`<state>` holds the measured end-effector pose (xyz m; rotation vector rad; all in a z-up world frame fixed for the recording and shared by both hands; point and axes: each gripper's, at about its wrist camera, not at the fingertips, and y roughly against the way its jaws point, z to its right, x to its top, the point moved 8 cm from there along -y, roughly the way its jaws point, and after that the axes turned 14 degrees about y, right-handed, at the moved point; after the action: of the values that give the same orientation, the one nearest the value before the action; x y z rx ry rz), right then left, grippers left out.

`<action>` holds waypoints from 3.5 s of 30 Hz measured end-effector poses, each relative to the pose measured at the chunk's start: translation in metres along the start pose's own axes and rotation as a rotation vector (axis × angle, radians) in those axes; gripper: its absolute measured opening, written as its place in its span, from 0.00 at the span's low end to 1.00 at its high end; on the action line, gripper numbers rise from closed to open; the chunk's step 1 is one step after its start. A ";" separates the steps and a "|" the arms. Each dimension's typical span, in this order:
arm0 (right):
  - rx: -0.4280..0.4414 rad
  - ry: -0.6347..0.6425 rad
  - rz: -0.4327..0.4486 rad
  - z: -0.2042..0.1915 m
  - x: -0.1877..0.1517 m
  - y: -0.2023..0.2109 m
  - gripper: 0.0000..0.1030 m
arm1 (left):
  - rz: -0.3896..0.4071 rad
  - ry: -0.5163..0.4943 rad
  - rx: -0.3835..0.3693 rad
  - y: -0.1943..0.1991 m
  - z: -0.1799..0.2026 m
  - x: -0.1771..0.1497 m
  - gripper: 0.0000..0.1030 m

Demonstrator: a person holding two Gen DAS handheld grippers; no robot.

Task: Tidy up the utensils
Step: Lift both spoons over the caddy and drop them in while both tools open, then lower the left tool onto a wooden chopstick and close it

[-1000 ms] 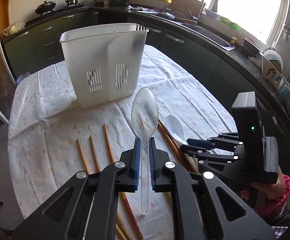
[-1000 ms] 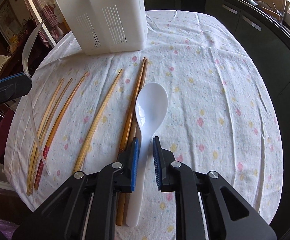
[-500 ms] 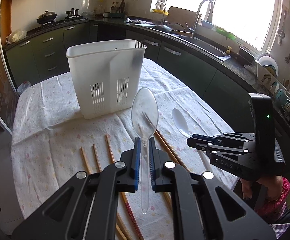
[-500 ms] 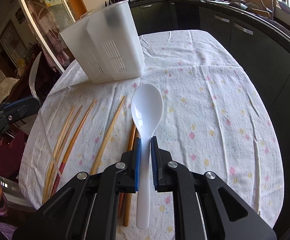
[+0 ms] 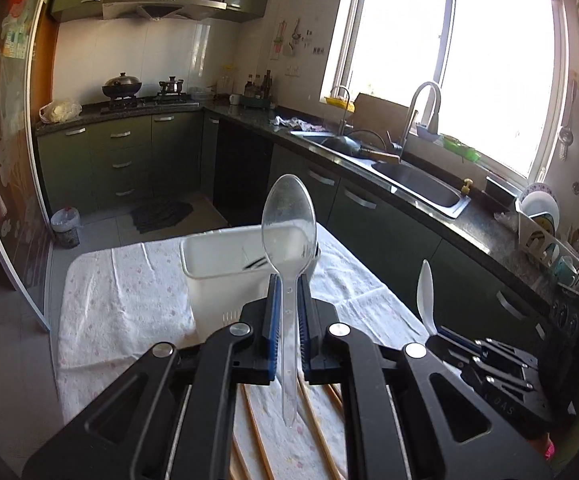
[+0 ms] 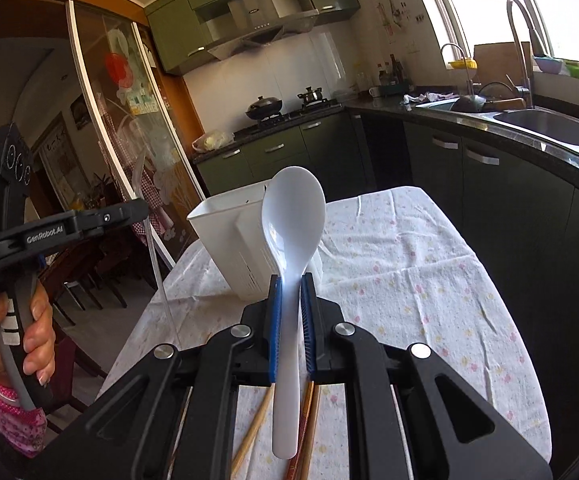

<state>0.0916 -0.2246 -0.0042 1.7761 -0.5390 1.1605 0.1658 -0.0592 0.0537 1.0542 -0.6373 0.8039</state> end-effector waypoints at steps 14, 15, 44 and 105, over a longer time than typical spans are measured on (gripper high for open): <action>-0.001 -0.015 0.039 0.005 0.009 0.012 0.10 | 0.345 -0.015 0.099 -0.039 -0.005 0.098 0.08; -0.002 -0.016 0.044 0.005 0.009 0.013 0.10 | 0.335 -0.015 0.116 -0.047 -0.008 0.094 0.08; -0.100 0.137 0.350 -0.037 0.165 -0.129 0.10 | 0.102 0.088 0.106 -0.034 -0.075 0.002 0.16; -0.006 0.030 -0.097 0.003 -0.029 -0.030 0.38 | -0.675 0.213 0.445 -0.072 -0.123 -0.193 0.25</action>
<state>0.1020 -0.2156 -0.0436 1.7572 -0.4341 1.1152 0.1266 -0.0153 -0.1786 1.4504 0.1055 0.4522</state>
